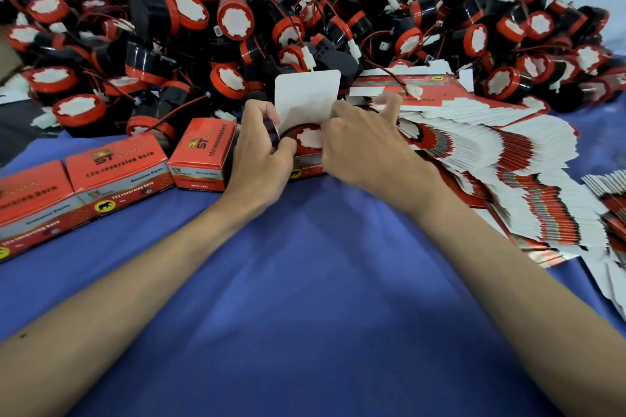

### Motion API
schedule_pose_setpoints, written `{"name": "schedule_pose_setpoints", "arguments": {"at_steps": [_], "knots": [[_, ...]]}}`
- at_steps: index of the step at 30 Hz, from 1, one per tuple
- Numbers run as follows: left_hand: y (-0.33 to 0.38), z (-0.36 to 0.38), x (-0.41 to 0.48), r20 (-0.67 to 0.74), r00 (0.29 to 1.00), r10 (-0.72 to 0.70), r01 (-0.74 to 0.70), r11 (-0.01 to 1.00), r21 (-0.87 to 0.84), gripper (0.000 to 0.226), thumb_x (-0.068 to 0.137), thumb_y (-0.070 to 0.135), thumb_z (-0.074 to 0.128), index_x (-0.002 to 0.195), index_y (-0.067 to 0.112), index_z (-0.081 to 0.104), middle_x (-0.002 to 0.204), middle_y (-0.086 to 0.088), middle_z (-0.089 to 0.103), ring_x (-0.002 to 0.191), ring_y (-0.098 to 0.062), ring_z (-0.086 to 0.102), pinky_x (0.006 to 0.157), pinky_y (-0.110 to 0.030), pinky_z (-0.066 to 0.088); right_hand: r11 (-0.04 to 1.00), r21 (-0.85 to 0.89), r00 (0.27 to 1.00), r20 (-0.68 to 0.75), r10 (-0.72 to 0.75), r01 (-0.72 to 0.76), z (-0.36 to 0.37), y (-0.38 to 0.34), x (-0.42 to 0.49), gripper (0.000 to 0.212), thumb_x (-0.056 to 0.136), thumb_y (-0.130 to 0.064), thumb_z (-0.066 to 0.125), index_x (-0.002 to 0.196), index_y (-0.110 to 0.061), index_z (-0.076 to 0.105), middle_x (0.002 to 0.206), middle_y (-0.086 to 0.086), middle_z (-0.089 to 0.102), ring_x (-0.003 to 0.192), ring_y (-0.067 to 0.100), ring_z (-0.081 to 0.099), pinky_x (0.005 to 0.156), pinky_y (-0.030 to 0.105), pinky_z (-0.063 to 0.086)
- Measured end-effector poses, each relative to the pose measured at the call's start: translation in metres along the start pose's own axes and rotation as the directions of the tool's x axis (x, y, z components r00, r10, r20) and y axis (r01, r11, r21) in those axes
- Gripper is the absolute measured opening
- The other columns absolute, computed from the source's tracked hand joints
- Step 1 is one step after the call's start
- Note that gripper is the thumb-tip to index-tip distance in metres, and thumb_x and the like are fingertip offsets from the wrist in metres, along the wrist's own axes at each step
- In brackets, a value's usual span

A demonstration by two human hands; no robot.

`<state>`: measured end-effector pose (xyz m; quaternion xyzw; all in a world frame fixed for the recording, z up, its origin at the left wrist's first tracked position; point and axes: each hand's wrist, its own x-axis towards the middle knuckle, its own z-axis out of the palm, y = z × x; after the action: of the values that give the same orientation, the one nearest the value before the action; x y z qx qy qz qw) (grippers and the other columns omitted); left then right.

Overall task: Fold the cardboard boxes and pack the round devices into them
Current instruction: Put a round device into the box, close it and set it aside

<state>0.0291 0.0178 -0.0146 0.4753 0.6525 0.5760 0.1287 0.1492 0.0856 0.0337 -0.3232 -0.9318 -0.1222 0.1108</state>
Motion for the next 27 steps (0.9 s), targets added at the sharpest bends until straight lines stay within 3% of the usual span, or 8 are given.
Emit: {"name": "schedule_pose_setpoints", "arguments": {"at_steps": [7, 11, 14, 17, 20, 22, 25, 27], "knots": [[0.002, -0.001, -0.001, 0.004, 1.0, 0.0, 0.0, 1.0, -0.002, 0.029, 0.071, 0.014, 0.043, 0.086, 0.034, 0.029, 0.097, -0.002, 0.044, 0.087, -0.029, 0.049, 0.07, -0.045, 0.047, 0.997, -0.01, 0.996, -0.026, 0.081, -0.081, 0.009, 0.01, 0.003, 0.025, 0.081, -0.019, 0.046, 0.085, -0.016, 0.071, 0.133, 0.003, 0.035, 0.123, 0.027, 0.025, 0.096, 0.045, 0.01], [0.005, -0.002, -0.001, 0.031, 1.0, -0.007, 0.008, 1.0, -0.019, 0.028, 0.072, 0.016, 0.042, 0.092, 0.033, 0.031, 0.103, -0.002, 0.044, 0.092, -0.022, 0.048, 0.076, -0.051, 0.05, 0.864, 0.465, 0.98, 0.044, 0.196, -0.194, 0.013, 0.025, 0.006, 0.036, 0.088, -0.009, 0.044, 0.109, -0.014, 0.072, 0.133, 0.005, 0.037, 0.127, 0.022, 0.029, 0.103, 0.029, 0.02], [0.005, -0.001, -0.003, 0.066, 0.998, -0.023, 0.023, 1.0, -0.005, 0.032, 0.074, 0.016, 0.04, 0.104, 0.027, 0.035, 0.103, -0.001, 0.044, 0.089, -0.009, 0.045, 0.082, -0.043, 0.046, 0.677, 0.733, 0.981, -0.078, 0.179, -0.065, 0.022, 0.023, -0.012, 0.057, 0.089, 0.008, 0.046, 0.142, -0.012, 0.043, 0.119, 0.001, 0.045, 0.104, 0.006, 0.049, 0.091, 0.003, 0.032], [0.005, 0.0, -0.001, 0.161, 0.986, -0.047, 0.057, 0.996, -0.061, 0.042, 0.078, 0.019, 0.038, 0.119, 0.027, 0.043, 0.113, -0.007, 0.046, 0.103, -0.014, 0.048, 0.093, -0.039, 0.044, 0.538, 0.843, 0.97, -0.118, 0.214, -0.016, 0.033, 0.014, -0.029, 0.065, 0.093, 0.008, 0.049, 0.15, -0.007, 0.022, 0.123, 0.0, 0.052, 0.106, -0.003, 0.05, 0.092, 0.006, 0.041], [0.003, 0.0, 0.0, 0.211, 0.977, -0.027, 0.043, 0.997, -0.069, 0.038, 0.099, 0.036, 0.033, 0.129, 0.026, 0.054, 0.124, 0.0, 0.039, 0.111, 0.013, 0.042, 0.099, -0.013, 0.036, 0.583, 0.81, 0.966, -0.198, 0.167, 0.065, 0.039, 0.006, -0.035, 0.04, 0.092, 0.0, 0.053, 0.132, 0.0, 0.055, 0.13, 0.01, 0.057, 0.12, 0.011, 0.048, 0.106, 0.026, 0.039], [0.0, 0.001, 0.001, 0.23, 0.973, -0.018, 0.027, 0.999, -0.035, 0.038, 0.106, 0.033, 0.03, 0.131, 0.023, 0.057, 0.126, 0.002, 0.037, 0.108, 0.022, 0.037, 0.096, -0.003, 0.03, 0.646, 0.756, 0.957, -0.253, 0.139, 0.106, 0.041, 0.003, -0.036, 0.033, 0.09, -0.005, 0.054, 0.12, 0.001, 0.064, 0.126, 0.011, 0.061, 0.121, 0.017, 0.049, 0.107, 0.023, 0.033], [0.0, 0.0, 0.001, 0.22, 0.973, 0.067, -0.078, 0.996, 0.038, 0.035, 0.103, 0.013, 0.042, 0.138, 0.015, 0.043, 0.134, -0.005, 0.038, 0.121, -0.004, 0.04, 0.104, -0.015, 0.034, 0.668, 0.736, 0.943, -0.289, 0.164, 0.11, 0.04, 0.003, -0.037, 0.028, 0.092, -0.001, 0.054, 0.116, 0.001, 0.067, 0.118, 0.011, 0.066, 0.116, 0.019, 0.055, 0.103, 0.02, 0.035], [0.003, 0.0, -0.002, 0.145, 0.978, 0.151, -0.138, 0.986, -0.093, 0.048, 0.098, 0.002, 0.05, 0.138, 0.011, 0.025, 0.135, -0.012, 0.042, 0.122, -0.017, 0.048, 0.103, -0.027, 0.041, 0.642, 0.764, 0.949, -0.244, 0.199, 0.062, 0.039, 0.003, -0.037, 0.036, 0.094, -0.005, 0.055, 0.131, -0.004, 0.055, 0.118, 0.007, 0.067, 0.116, 0.021, 0.057, 0.101, 0.03, 0.042]]}}
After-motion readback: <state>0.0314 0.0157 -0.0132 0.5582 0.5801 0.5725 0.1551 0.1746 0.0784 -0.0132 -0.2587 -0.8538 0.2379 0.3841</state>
